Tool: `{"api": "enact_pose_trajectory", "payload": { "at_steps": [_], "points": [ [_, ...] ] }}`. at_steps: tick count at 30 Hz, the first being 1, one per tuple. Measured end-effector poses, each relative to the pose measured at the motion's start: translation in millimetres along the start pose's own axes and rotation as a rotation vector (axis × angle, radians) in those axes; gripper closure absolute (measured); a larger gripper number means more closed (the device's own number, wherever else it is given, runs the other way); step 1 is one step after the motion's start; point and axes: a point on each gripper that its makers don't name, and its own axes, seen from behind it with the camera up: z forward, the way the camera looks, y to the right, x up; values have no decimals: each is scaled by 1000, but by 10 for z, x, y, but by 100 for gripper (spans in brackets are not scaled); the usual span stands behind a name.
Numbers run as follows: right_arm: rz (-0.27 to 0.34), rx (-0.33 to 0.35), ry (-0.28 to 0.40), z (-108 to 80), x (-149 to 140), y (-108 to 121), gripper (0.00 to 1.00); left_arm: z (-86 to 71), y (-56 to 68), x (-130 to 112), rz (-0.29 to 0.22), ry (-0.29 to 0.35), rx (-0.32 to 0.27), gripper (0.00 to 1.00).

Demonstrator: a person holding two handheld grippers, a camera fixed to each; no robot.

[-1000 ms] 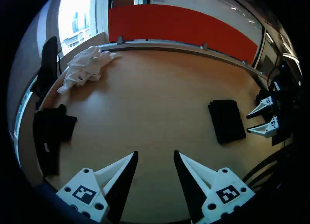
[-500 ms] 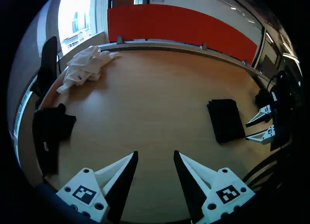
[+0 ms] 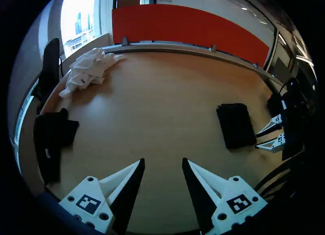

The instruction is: Fold towel

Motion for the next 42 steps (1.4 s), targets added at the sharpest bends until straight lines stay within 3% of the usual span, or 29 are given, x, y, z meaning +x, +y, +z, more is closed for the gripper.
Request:
{"api": "enact_pose_trajectory", "payload": {
  "at_steps": [5,17,29,42],
  "points": [
    [7,-5,-8,41,-35,-1,50,-2,-9,-2,-3,0,0,33],
    [47,-23,-1,101,-14,54,93,0,-16,-11,-3,-1,0,33],
    [45,-26,14,66,7,70,95,4,-13,-12,-6,0,-4,33],
    [13,-63,74,-238,353,119,95,39,18,12,-9,16,-27,33]
  ]
}}
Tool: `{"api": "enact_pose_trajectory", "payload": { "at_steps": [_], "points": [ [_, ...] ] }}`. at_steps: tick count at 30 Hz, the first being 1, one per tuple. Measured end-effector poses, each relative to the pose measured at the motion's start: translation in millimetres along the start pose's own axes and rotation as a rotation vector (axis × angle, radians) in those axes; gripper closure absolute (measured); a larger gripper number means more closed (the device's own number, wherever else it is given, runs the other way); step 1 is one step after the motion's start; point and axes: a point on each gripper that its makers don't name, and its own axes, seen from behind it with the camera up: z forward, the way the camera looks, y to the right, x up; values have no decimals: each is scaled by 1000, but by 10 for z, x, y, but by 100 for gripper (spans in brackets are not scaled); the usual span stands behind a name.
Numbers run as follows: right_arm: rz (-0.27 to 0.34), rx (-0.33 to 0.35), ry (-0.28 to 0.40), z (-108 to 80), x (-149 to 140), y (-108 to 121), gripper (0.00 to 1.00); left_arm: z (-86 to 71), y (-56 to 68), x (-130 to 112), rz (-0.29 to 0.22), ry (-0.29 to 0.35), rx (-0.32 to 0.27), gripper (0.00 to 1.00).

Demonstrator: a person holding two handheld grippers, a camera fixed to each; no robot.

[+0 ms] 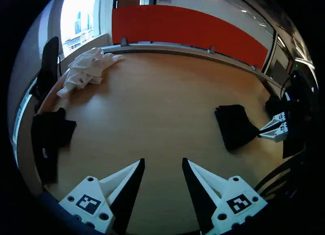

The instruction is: Fold towel

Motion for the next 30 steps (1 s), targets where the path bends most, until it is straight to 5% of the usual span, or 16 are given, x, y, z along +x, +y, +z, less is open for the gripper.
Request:
{"api": "enact_pose_trajectory", "payload": {
  "at_steps": [20,30],
  "points": [
    [-111,-53,205,-548,1193,122,96,-51,-62,123,21,29,-7,33],
    [-146,-93,248,-848,1463,263,96,-90,-41,161,25,43,-14,33]
  ]
}}
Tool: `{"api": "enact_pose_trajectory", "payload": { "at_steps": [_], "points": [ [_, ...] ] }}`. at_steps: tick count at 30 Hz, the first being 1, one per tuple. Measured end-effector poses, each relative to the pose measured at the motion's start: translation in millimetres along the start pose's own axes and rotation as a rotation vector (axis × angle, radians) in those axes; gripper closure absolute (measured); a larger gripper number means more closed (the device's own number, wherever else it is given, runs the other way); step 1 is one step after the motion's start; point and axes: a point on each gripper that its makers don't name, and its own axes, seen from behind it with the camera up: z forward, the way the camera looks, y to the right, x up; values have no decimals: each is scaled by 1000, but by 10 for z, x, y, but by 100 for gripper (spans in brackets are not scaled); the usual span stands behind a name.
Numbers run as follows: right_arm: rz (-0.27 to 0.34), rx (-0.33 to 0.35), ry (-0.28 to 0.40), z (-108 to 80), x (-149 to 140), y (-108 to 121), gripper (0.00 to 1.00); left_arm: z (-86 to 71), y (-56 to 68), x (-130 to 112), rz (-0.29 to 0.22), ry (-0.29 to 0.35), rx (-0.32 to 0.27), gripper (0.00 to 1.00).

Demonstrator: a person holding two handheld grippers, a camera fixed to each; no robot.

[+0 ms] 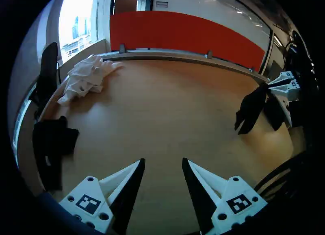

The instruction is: Fold towel

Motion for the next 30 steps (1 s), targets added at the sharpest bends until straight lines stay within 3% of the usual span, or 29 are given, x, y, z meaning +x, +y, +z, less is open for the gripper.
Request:
{"api": "enact_pose_trajectory", "payload": {
  "at_steps": [14,30],
  "points": [
    [24,-36,-1,-180,-37,275,96,-6,32,28,8,7,-10,33],
    [65,-93,-25,-412,-255,859,96,45,74,98,19,4,-12,33]
  ]
}}
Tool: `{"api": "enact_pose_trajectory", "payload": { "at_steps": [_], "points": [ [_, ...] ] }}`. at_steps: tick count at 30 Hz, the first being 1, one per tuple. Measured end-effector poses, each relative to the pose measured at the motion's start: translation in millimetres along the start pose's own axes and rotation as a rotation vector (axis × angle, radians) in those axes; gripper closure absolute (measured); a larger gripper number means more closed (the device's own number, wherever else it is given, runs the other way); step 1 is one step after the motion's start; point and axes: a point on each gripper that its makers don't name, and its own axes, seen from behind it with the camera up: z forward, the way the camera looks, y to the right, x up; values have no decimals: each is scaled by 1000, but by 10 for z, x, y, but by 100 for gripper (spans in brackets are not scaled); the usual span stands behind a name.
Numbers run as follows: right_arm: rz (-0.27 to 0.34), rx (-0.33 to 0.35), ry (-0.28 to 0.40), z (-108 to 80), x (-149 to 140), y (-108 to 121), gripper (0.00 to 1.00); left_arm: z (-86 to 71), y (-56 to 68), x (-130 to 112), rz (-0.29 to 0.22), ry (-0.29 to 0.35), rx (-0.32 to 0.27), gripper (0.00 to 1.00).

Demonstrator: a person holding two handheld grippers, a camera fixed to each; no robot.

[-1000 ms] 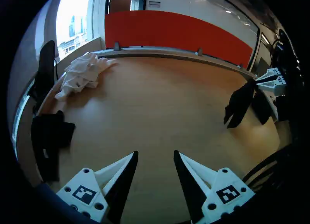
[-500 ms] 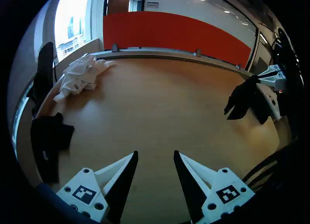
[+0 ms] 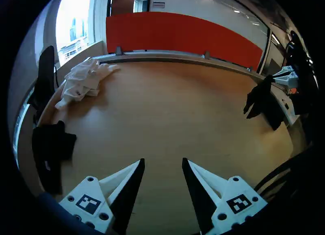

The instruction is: Fold towel

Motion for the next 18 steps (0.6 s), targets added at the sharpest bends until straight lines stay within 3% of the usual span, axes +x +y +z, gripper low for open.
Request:
{"api": "enact_pose_trajectory", "payload": {
  "at_steps": [18],
  "points": [
    [36,-76,-45,-180,-334,796,96,28,54,27,4,-11,7,33]
  ]
}}
